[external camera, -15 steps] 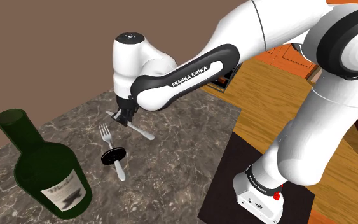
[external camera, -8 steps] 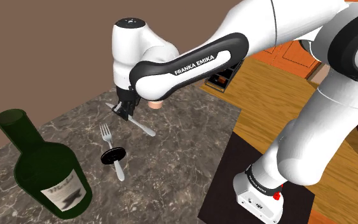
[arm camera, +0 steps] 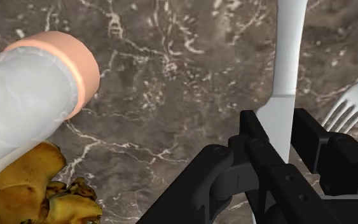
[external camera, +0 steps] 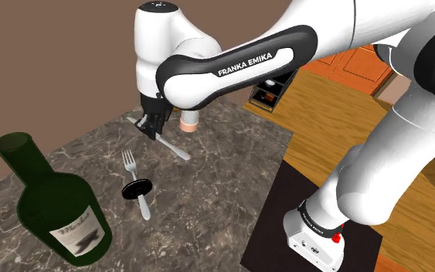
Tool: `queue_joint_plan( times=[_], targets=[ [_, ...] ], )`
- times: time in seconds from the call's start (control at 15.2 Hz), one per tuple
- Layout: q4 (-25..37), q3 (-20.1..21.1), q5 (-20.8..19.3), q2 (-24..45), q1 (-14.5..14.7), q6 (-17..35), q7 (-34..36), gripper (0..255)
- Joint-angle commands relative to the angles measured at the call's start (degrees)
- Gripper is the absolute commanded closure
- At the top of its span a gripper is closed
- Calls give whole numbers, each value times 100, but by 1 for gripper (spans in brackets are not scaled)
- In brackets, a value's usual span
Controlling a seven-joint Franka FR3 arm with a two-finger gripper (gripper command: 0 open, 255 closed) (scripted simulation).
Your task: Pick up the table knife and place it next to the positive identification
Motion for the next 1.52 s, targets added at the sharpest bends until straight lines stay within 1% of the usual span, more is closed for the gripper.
queue_joint_plan(
  times=[0.0,0.33,0.73,1.06,1.45],
  targets=[
    [-201,82,76,-202,76,4,123,255],
    [-807,366,313,-758,354,75,567,255],
    [-1316,756,615,-1301,740,70,1157,255],
    [-1557,1127,847,-1625,1082,9,1714,255],
    [-1625,1635,1050,-1822,1475,-104,2479,255]
  ],
)
